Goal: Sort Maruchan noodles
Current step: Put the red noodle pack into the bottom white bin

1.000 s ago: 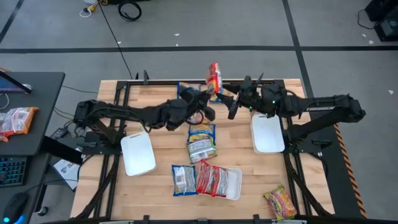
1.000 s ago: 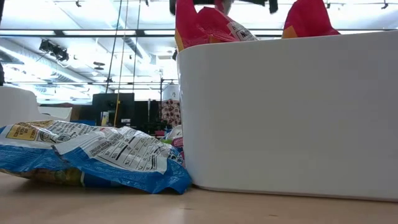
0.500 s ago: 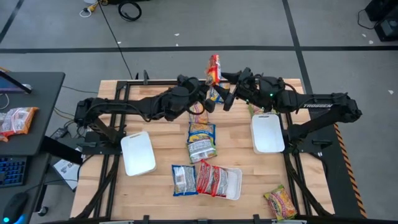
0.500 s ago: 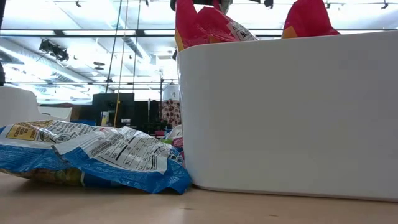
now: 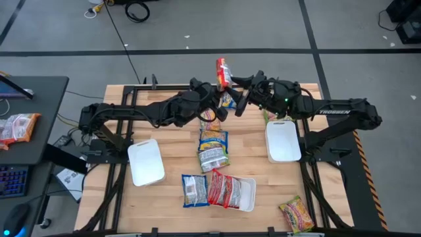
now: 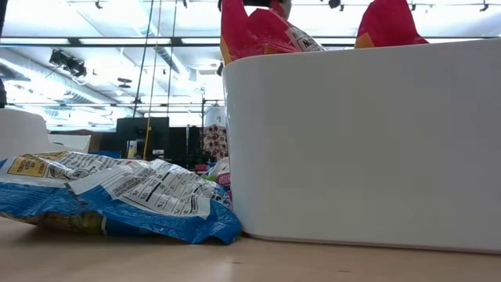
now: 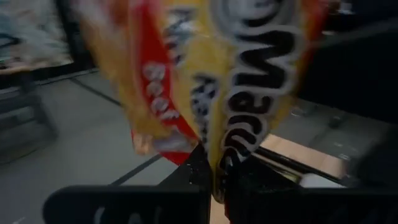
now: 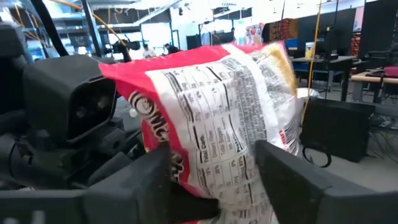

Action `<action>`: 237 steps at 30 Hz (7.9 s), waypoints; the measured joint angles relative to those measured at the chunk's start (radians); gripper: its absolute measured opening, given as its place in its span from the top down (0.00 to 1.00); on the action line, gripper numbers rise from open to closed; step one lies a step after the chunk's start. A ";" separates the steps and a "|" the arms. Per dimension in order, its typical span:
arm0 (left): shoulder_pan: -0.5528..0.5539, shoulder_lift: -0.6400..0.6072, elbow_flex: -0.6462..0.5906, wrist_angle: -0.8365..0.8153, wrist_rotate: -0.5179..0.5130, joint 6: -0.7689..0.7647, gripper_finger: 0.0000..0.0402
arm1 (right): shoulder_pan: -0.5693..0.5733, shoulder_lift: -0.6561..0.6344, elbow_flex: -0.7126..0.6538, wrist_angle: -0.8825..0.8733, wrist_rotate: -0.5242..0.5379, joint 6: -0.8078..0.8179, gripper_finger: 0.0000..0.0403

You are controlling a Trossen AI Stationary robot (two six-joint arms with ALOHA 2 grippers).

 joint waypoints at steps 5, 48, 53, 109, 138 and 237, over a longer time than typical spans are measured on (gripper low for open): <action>0.001 0.000 0.000 0.002 0.025 -0.015 0.93 | 0.000 -0.012 0.000 -0.015 -0.004 -0.037 0.60; -0.134 -0.485 0.005 -1.150 0.250 -0.186 0.46 | 0.246 -0.040 0.064 -0.365 0.007 0.876 0.98; -0.204 -0.456 -0.051 -1.180 0.244 -0.179 0.46 | 0.419 -0.009 0.064 -0.461 0.023 1.204 0.98; -0.449 -0.289 -0.311 -0.913 0.365 -0.187 0.46 | 0.849 0.416 0.018 -0.671 -0.034 2.136 0.98; -0.462 -0.286 -0.309 -0.902 0.357 -0.240 0.46 | 0.738 0.291 -0.109 -0.558 -0.425 2.170 0.98; -0.614 0.136 -0.310 -0.285 0.741 -1.272 0.99 | 0.848 -0.040 -0.109 -1.316 -0.359 0.484 0.35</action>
